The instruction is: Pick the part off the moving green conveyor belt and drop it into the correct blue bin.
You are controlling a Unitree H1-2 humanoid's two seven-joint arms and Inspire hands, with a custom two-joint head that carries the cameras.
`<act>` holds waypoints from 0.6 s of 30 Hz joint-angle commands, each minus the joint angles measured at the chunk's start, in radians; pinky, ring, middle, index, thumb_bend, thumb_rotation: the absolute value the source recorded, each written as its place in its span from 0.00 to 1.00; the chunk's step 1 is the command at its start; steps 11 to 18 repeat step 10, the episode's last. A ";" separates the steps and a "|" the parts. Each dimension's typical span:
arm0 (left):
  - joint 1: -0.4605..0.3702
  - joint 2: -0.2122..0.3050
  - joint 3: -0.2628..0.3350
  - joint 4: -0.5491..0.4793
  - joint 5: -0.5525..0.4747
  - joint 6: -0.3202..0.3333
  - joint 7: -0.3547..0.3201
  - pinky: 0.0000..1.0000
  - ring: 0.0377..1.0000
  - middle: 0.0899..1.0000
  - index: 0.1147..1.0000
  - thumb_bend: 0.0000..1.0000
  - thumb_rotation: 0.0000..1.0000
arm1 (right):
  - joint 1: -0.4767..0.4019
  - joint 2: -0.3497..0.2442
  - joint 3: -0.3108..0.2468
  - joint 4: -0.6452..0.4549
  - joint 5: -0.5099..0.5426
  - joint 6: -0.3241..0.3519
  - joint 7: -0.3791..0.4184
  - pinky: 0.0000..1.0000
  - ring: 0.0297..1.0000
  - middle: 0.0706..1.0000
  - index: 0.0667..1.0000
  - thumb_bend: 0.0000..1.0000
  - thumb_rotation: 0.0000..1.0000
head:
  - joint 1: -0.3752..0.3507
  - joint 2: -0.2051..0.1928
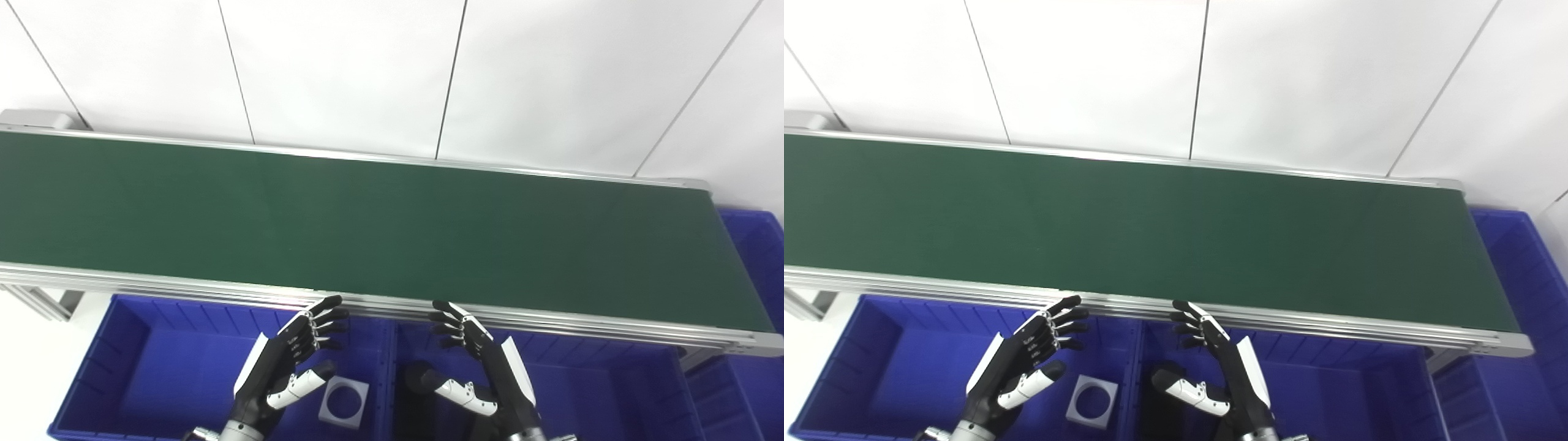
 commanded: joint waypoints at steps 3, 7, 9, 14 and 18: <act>-0.015 -0.004 -0.003 -0.007 -0.005 -0.038 0.006 0.66 0.76 0.80 0.83 0.83 0.62 | -0.004 0.007 -0.002 -0.026 -0.006 -0.066 -0.016 0.65 0.73 0.77 0.82 0.74 0.63 | 0.001 -0.003; -0.024 -0.002 -0.001 0.004 0.001 -0.047 0.008 0.66 0.76 0.79 0.82 0.83 0.62 | -0.001 0.007 -0.005 -0.023 -0.002 -0.073 -0.024 0.65 0.72 0.77 0.81 0.70 0.59 | -0.005 -0.006; -0.029 0.000 0.000 0.016 -0.003 -0.052 0.005 0.66 0.76 0.79 0.82 0.82 0.61 | 0.000 0.007 -0.005 -0.020 0.003 -0.076 -0.029 0.66 0.72 0.76 0.81 0.70 0.58 | -0.009 -0.009; -0.032 0.000 0.000 0.021 -0.003 -0.056 0.005 0.66 0.76 0.79 0.82 0.82 0.61 | 0.000 0.007 -0.005 -0.019 0.004 -0.077 -0.031 0.66 0.72 0.76 0.81 0.70 0.58 | -0.010 -0.011; -0.032 0.000 0.000 0.021 -0.003 -0.056 0.005 0.66 0.76 0.79 0.82 0.82 0.61 | 0.000 0.007 -0.005 -0.019 0.004 -0.077 -0.031 0.66 0.72 0.76 0.81 0.70 0.58 | -0.010 -0.011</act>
